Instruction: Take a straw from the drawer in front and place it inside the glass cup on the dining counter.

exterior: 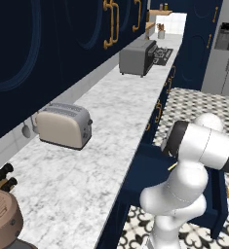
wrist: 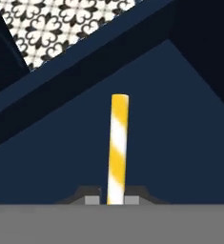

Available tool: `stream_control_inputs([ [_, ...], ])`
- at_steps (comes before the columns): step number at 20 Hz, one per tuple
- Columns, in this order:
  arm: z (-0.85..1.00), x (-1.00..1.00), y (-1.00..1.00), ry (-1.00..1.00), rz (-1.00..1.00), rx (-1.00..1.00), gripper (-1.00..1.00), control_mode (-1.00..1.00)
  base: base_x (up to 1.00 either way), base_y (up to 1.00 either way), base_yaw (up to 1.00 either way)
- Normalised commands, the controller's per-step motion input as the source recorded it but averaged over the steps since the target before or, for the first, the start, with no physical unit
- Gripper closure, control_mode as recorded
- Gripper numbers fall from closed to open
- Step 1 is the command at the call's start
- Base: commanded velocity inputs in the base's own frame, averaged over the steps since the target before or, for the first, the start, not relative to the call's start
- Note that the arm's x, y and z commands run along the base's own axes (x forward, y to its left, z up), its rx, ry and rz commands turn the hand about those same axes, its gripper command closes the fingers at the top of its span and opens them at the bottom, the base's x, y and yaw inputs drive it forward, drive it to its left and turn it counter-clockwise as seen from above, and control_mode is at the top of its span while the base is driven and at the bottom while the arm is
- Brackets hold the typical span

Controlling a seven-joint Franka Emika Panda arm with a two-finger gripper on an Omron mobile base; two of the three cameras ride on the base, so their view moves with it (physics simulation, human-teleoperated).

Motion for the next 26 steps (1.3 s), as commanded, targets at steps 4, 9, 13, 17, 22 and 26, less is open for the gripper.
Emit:
stream_control_inputs([
  [4,1.00,0.46,0.00,0.19,0.05,0.04,1.00,-1.00,0.00,0.00,0.00],
  [9,1.00,0.26,0.00,0.27,0.08,0.13,1.00,-1.00,0.00,0.00,0.00],
  [13,1.00,0.00,0.09,0.23,0.17,0.05,1.00,-1.00,0.00,0.00,0.00],
  [17,0.91,-0.11,0.26,0.05,0.26,-0.01,1.00,-1.00,0.00,0.00,0.00],
  [22,0.51,-0.24,0.46,-0.10,0.23,-0.10,1.00,-1.00,0.00,0.00,0.00],
  [26,0.20,-0.23,0.34,-0.21,0.16,-0.17,1.00,-1.00,0.00,0.00,0.00],
])
